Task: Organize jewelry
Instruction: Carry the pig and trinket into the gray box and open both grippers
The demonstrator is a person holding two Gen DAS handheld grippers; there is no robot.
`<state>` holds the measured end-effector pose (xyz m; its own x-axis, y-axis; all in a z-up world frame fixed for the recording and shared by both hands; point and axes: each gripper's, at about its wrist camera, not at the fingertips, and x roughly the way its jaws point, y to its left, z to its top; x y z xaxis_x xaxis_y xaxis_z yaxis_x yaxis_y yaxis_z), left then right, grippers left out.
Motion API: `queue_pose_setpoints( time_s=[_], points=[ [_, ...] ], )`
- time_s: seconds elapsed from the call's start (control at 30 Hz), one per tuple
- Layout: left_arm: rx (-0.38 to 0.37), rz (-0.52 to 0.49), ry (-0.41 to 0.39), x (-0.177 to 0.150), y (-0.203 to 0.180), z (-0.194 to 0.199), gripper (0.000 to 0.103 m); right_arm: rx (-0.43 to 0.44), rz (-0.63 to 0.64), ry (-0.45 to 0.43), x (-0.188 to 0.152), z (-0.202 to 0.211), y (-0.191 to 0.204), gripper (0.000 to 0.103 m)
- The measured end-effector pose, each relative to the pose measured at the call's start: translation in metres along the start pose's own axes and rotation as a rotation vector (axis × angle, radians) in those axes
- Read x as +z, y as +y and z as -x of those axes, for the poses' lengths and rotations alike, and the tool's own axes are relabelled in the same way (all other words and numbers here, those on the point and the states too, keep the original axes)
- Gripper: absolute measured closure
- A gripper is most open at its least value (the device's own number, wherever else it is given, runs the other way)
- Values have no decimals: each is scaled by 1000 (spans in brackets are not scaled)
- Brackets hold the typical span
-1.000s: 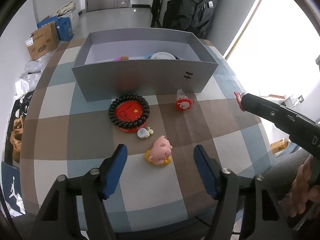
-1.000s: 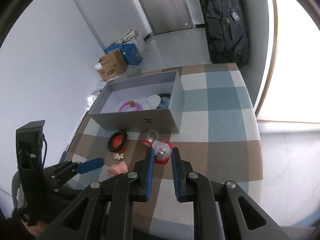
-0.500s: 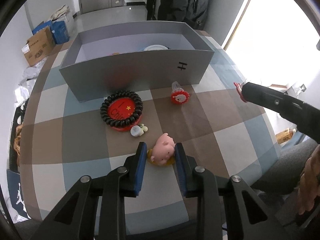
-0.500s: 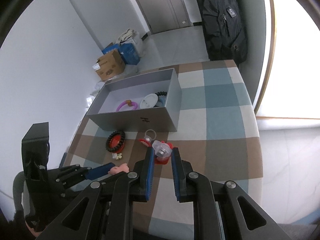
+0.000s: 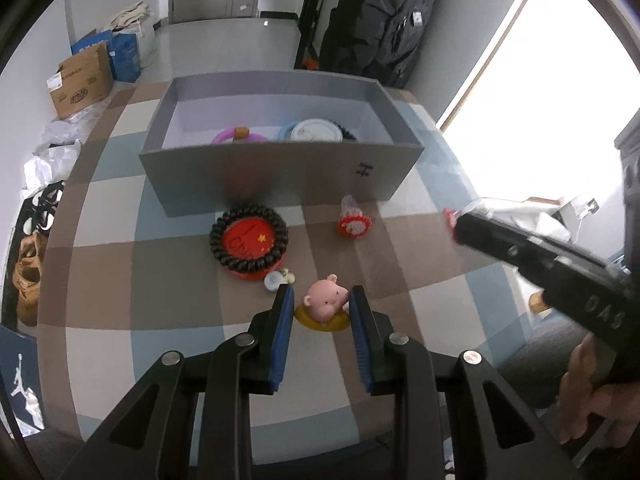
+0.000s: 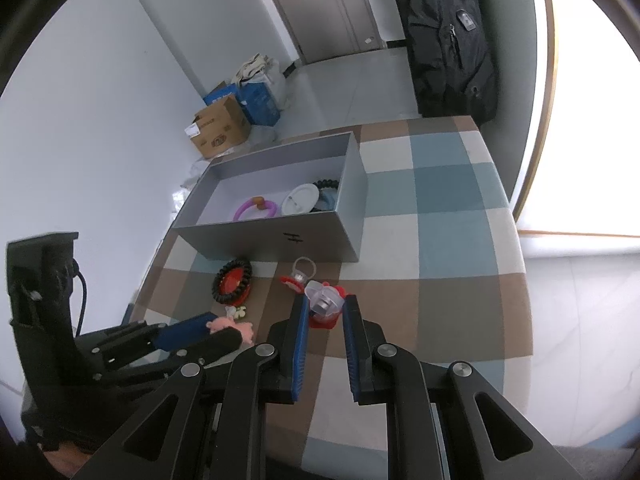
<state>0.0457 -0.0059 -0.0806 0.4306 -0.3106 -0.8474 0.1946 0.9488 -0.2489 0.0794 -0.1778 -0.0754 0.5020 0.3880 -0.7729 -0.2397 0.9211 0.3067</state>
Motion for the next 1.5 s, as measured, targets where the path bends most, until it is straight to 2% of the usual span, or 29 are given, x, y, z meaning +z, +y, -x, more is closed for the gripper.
queue_pose_setpoints(
  time_s=[0.4,0.67,0.9,1.0,1.23,1.5],
  points=[
    [-65,80,-90,29,13,19,80,32,3,-28,19,-1,8,87],
    [-48,121,-167,64,30,22,80,63,29,-60,47,-10,19,87],
    [-76,196,-174,76,45,17,80,135,-13,-96,67,-12,17,87],
    [-67,194,-184,84,45,17,80,151,-15,-104,75,-16,20,87],
    [-73,221,-159,93,53,5,80,189,-39,-77,86,-34,18,87],
    [-89,270,-129,100,64,-8,80,193,-72,-38,91,-52,10,87]
  ],
)
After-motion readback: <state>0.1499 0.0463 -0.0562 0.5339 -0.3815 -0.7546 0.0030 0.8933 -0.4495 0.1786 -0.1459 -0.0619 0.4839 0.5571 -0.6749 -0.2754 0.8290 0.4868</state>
